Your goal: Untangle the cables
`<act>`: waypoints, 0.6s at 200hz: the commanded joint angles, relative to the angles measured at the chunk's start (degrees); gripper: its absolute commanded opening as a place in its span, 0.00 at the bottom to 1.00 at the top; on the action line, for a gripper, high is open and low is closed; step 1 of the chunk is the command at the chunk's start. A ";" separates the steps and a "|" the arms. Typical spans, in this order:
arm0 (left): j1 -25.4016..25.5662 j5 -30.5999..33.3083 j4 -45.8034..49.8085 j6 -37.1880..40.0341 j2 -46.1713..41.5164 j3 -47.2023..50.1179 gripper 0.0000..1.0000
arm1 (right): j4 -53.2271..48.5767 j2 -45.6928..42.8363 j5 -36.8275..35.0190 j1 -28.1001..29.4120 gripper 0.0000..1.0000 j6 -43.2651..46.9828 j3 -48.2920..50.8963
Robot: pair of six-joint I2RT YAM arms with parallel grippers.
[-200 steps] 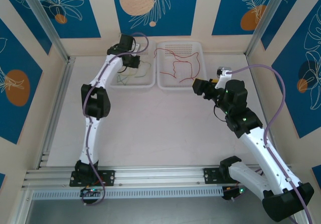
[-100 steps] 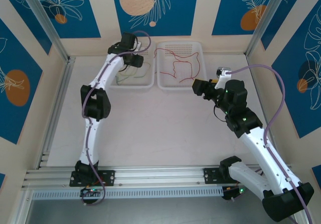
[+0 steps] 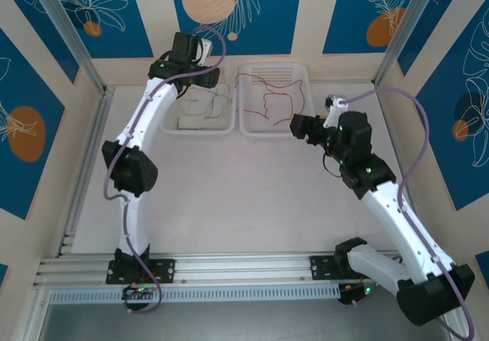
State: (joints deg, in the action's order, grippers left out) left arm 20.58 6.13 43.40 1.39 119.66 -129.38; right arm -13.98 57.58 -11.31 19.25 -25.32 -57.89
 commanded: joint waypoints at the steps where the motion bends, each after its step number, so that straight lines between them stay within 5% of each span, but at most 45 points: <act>1: 3.74 -0.13 -12.20 -1.93 -15.22 13.51 0.77 | -3.86 8.33 4.35 -1.14 0.77 1.29 -8.00; 42: 7.20 -2.71 -36.67 -8.77 -40.30 50.16 0.77 | -11.22 31.68 8.96 -3.00 0.75 7.36 -26.84; 74: 9.43 -3.30 -39.24 -11.05 -50.07 65.44 0.76 | -19.72 53.38 17.66 -7.09 0.67 11.80 -48.68; 120: 11.05 -3.36 -37.81 -11.95 -58.68 77.93 0.77 | -40.33 86.61 21.02 -7.25 0.68 19.29 -96.43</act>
State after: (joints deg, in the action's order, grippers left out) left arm 30.72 3.25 6.85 -8.93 64.84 -54.65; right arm -40.71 134.10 5.30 11.20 -12.21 -138.58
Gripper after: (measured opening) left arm 0.767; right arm 0.672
